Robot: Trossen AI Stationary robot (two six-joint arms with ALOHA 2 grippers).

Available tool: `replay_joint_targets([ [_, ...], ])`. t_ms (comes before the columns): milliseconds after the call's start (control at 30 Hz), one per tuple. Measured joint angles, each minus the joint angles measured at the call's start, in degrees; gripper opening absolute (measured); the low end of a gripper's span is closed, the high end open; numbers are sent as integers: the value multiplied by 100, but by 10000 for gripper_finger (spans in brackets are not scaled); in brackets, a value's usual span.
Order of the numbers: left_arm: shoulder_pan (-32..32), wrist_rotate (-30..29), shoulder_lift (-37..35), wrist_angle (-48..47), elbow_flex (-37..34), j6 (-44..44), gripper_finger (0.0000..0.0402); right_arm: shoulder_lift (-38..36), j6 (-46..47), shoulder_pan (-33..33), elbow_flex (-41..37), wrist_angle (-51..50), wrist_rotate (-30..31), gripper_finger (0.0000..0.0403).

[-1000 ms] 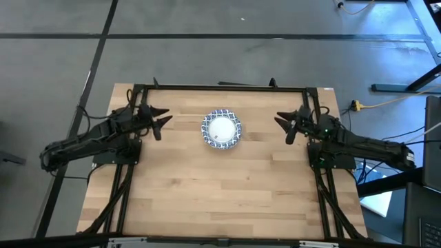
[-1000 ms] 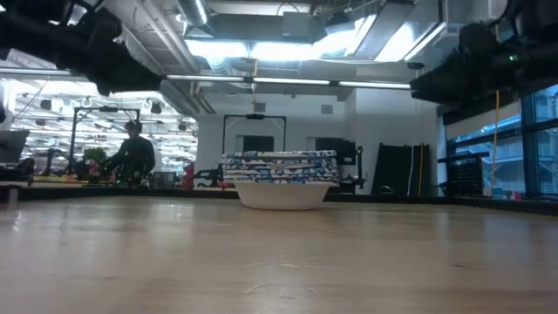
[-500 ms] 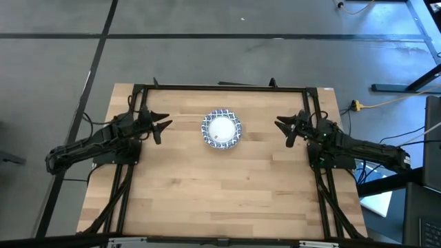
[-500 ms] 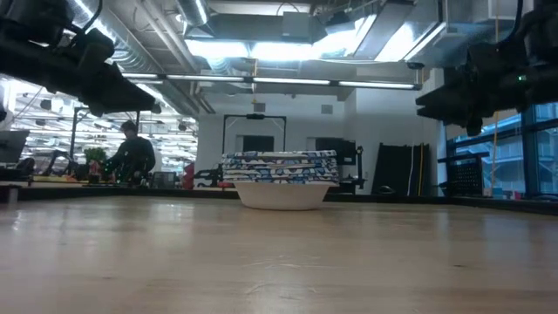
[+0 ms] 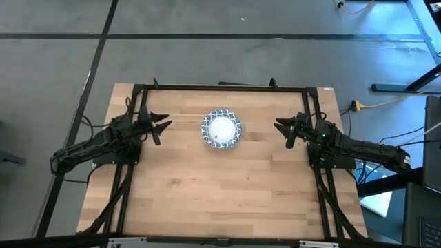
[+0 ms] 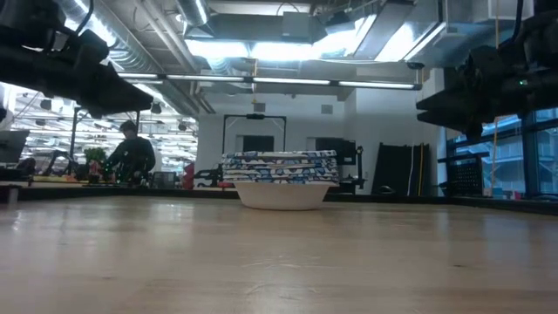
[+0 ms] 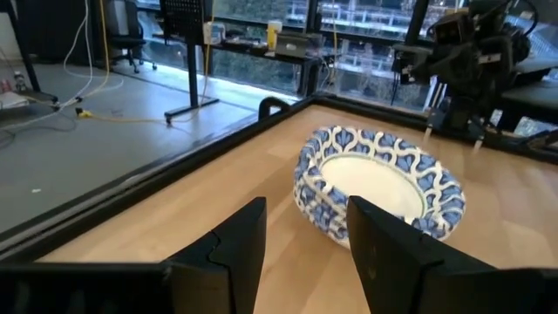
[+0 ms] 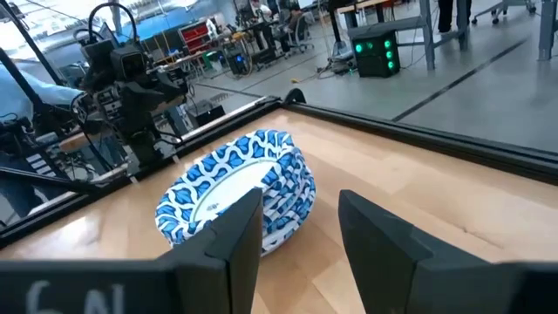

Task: Nest bowls inside each other
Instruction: Return to Home Position

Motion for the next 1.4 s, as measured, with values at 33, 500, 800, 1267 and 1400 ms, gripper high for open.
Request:
replay_joint_targets([
  [33,0,0,2,13,-20,-8,154,0,1,0,0,0,0,154],
  [500,0,-24,0,86,-38,16,154,0,-131,0,0,-42,-8,154],
  [800,0,0,0,82,-38,19,154,0,-153,-1,0,14,-194,154],
  [1267,0,-2,2,78,-38,19,154,2,-577,-2,0,50,-403,154],
  [1400,0,-3,0,78,-38,19,154,2,-558,-1,0,-115,-562,154],
])
